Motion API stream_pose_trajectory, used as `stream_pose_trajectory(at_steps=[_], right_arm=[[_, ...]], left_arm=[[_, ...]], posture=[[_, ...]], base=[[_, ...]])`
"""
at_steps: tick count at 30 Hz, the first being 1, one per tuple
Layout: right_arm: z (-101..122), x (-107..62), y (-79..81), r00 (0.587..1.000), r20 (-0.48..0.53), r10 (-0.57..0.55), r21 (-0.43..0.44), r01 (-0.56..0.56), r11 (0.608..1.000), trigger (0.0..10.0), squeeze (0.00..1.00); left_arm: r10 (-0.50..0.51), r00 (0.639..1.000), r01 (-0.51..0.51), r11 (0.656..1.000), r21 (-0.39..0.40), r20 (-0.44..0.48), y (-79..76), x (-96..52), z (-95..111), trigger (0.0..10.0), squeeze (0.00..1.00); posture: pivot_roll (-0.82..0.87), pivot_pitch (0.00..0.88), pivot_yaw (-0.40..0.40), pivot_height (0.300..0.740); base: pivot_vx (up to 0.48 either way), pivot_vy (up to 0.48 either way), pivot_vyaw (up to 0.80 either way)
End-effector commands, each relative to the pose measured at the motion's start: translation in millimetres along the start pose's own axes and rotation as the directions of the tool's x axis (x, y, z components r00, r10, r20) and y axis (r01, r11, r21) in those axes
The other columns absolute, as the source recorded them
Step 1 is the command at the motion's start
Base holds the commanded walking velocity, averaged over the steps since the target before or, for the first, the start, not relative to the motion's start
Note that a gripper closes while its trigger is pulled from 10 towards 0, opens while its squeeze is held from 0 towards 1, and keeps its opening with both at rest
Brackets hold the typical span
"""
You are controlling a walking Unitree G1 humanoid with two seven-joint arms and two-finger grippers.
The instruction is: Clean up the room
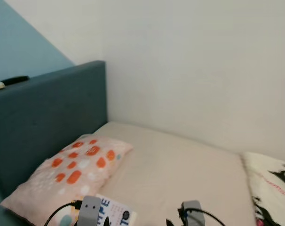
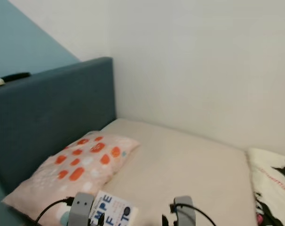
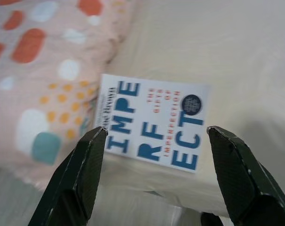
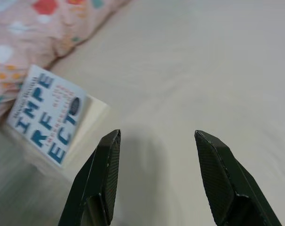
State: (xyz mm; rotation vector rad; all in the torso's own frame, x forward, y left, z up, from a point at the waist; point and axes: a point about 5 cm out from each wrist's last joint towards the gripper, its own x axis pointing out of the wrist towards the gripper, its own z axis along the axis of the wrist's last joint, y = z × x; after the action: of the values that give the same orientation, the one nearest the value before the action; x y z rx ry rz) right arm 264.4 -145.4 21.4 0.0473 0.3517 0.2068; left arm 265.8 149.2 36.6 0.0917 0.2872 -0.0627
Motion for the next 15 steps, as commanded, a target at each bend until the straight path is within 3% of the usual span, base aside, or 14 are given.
stream_pose_trajectory(at_steps=[1,15], right_arm=[[-7.5,-2.5,0.4,1.000,-0.029,-0.002,0.015,0.002,1.000,10.0,0.00],[-8.4,-3.3,-3.3,0.999,-0.034,-0.011,0.023,0.012,1.000,10.0,0.00]], left_arm=[[-0.006,1.000,0.006,1.000,-0.005,-0.025,-0.3,-2.0,-7.1,10.0,0.00],[-0.026,1.000,0.026,1.000,0.013,-0.012,-1.2,-0.4,-4.5,10.0,0.00]], posture=[[0.01,0.117,-0.044,0.740],[0.01,0.108,-0.039,0.740]], base=[[0.000,0.000,-0.80],[0.000,0.000,-0.80]])
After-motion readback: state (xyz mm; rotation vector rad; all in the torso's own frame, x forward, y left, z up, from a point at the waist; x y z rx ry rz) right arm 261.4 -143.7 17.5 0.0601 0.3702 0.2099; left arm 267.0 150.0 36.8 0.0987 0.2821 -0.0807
